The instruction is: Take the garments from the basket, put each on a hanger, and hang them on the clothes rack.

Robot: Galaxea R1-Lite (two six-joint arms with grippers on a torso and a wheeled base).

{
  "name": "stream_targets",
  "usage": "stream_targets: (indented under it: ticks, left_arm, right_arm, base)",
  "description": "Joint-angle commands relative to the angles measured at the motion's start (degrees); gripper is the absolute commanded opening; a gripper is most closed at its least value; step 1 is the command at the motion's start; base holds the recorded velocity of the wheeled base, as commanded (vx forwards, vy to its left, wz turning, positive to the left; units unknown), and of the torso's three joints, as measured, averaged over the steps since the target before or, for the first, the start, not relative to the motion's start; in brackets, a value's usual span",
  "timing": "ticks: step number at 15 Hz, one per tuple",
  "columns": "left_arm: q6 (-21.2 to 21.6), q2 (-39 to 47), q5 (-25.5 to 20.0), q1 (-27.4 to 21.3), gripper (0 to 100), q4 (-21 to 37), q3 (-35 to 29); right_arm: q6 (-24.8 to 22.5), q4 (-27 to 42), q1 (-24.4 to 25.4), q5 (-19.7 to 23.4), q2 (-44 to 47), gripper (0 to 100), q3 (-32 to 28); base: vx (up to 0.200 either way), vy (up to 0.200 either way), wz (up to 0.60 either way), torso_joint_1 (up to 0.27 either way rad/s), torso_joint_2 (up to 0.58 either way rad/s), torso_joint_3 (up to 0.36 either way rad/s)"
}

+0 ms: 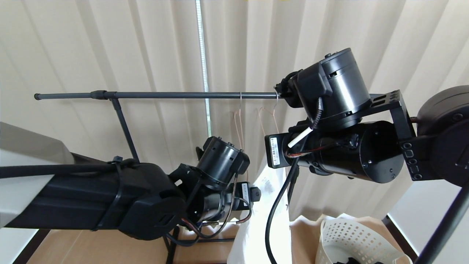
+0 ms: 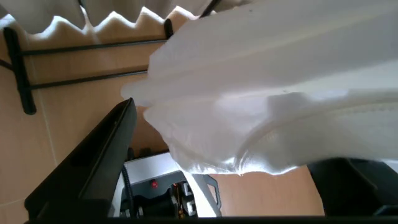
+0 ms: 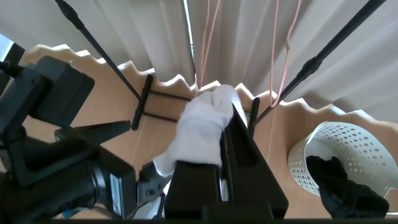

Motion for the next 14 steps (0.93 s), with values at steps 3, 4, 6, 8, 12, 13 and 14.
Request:
stream_targets:
  ticks: [3, 4, 6, 8, 12, 13, 14]
  left_arm:
    - [0.1, 3.3, 2.1, 1.1, 100, 0.0, -2.9]
    - [0.1, 3.4, 2.1, 1.2, 100, 0.0, -3.0]
    - [0.2, 6.6, 4.7, 2.0, 100, 0.0, -5.3]
    - [0.3, 8.1, 5.6, 2.7, 100, -0.1, -5.5]
    - [0.4, 9.1, 6.2, 3.6, 100, -0.1, -5.9]
    - [0.4, 8.9, 6.3, 3.5, 100, -0.1, -5.7]
    - [0.4, 8.8, 6.6, 3.5, 100, -0.1, -5.5]
  right_arm:
    - [0.0, -0.1, 0.0, 0.0, -2.4, 0, 2.2]
    - [0.0, -0.1, 0.0, 0.0, -2.5, 0, 2.2]
    - [-0.1, 0.0, 0.0, -0.1, -4.0, 0, 2.8]
    - [-0.2, 0.0, 0.0, 0.0, -5.4, 0, 3.4]
    - [-0.4, 0.1, 0.0, -0.1, -6.2, 0, 3.6]
    - [-0.3, 0.1, 0.0, -0.1, -6.3, 0, 3.8]
    - [-0.3, -0.1, 0.0, -0.1, -6.3, 0, 4.4]
  base:
    - [0.000, 0.000, 0.00, 0.000, 0.00, 0.000]
    - [0.000, 0.000, 0.00, 0.000, 0.00, 0.000]
    - [0.000, 0.000, 0.00, 0.000, 0.00, 0.000]
    - [0.000, 0.000, 0.00, 0.000, 0.00, 0.000]
    - [0.000, 0.000, 0.00, 0.000, 0.00, 0.000]
    - [0.000, 0.000, 0.00, 0.000, 0.00, 0.000]
    - [0.000, 0.000, 0.00, 0.000, 0.00, 0.000]
